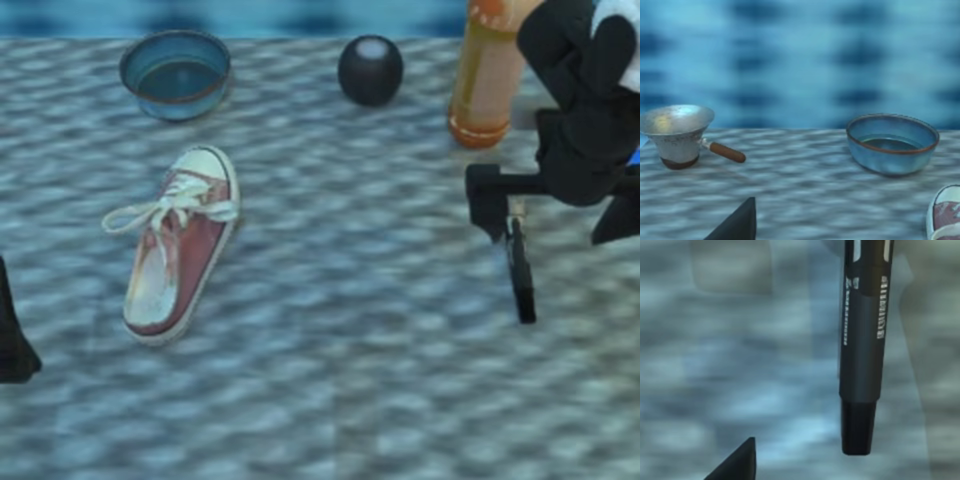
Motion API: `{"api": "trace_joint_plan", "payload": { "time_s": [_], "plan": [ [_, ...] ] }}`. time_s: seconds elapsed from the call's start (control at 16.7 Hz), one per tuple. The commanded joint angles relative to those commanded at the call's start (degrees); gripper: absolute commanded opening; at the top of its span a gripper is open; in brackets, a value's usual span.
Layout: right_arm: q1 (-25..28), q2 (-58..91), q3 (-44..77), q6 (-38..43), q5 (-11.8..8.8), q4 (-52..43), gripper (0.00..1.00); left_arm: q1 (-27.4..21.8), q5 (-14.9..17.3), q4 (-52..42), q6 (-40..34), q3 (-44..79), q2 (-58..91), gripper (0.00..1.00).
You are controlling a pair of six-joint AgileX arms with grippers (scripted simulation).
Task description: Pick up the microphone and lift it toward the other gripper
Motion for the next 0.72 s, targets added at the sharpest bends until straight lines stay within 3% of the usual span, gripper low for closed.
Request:
{"api": "trace_joint_plan", "payload": {
  "time_s": [0.48, 0.72],
  "plan": [
    [0.34, 2.92, 2.57, 0.59, 0.03, -1.26, 1.0, 0.0, 0.0, 0.0, 0.0, 0.0, 0.0, 1.0],
    [0.36, 6.09, -0.58, 0.41, 0.07, 4.94, 1.0, 0.0, 0.0, 0.0, 0.0, 0.0, 0.0, 1.0]
  ]
}}
